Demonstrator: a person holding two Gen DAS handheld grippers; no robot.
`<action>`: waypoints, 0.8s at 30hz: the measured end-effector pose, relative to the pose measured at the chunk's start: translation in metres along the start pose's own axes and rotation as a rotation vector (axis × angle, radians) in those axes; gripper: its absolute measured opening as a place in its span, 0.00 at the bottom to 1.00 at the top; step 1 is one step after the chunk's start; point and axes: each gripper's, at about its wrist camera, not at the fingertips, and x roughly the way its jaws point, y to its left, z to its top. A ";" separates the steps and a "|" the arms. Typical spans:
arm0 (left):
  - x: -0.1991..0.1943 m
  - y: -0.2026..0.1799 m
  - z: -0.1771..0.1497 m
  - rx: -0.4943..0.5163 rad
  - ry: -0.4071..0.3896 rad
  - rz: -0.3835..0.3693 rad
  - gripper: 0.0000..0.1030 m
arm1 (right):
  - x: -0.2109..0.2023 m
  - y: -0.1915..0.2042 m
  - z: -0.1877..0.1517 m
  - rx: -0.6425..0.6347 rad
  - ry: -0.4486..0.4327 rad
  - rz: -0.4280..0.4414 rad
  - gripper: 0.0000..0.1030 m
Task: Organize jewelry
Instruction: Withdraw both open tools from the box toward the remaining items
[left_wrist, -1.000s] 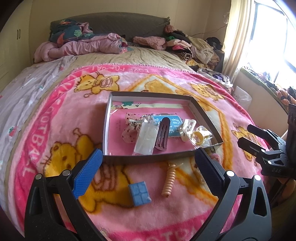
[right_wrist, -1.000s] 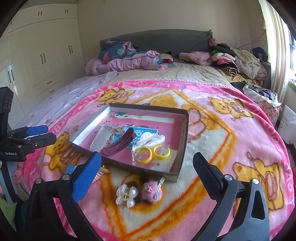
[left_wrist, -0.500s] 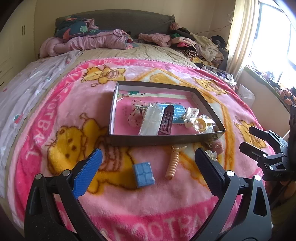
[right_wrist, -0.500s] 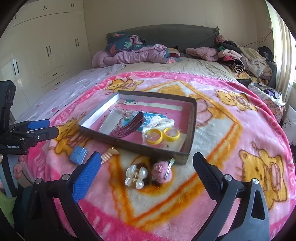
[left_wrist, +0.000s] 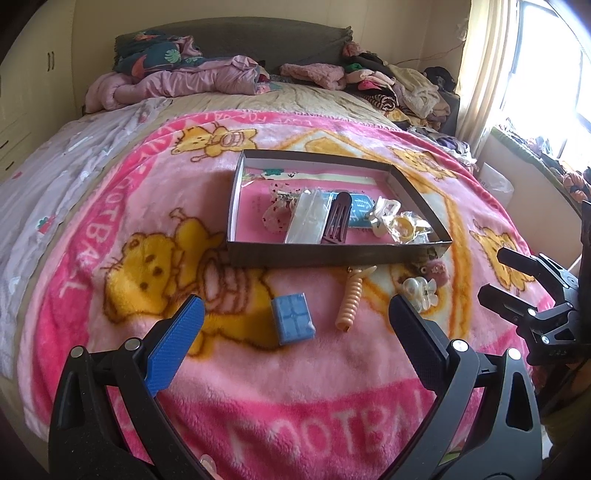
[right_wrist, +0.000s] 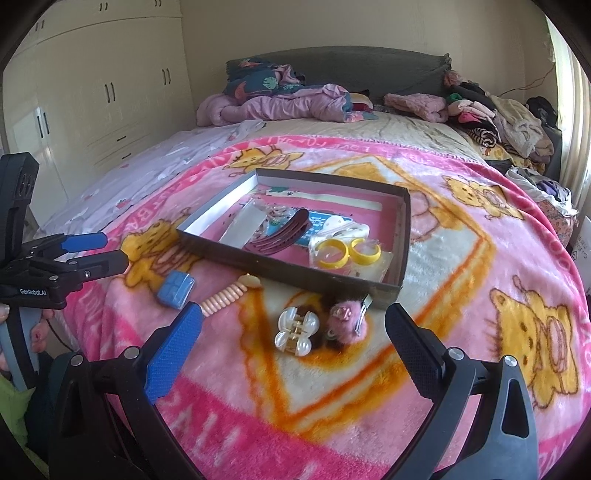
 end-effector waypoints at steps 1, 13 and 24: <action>0.000 0.000 -0.002 -0.001 0.001 -0.002 0.89 | 0.000 0.001 -0.001 -0.002 0.001 0.002 0.94; 0.004 0.001 -0.021 0.001 0.029 0.020 0.89 | 0.001 0.007 -0.013 -0.012 0.018 0.004 0.94; 0.018 -0.003 -0.031 0.027 0.059 0.035 0.89 | 0.011 0.008 -0.025 -0.016 0.052 -0.001 0.94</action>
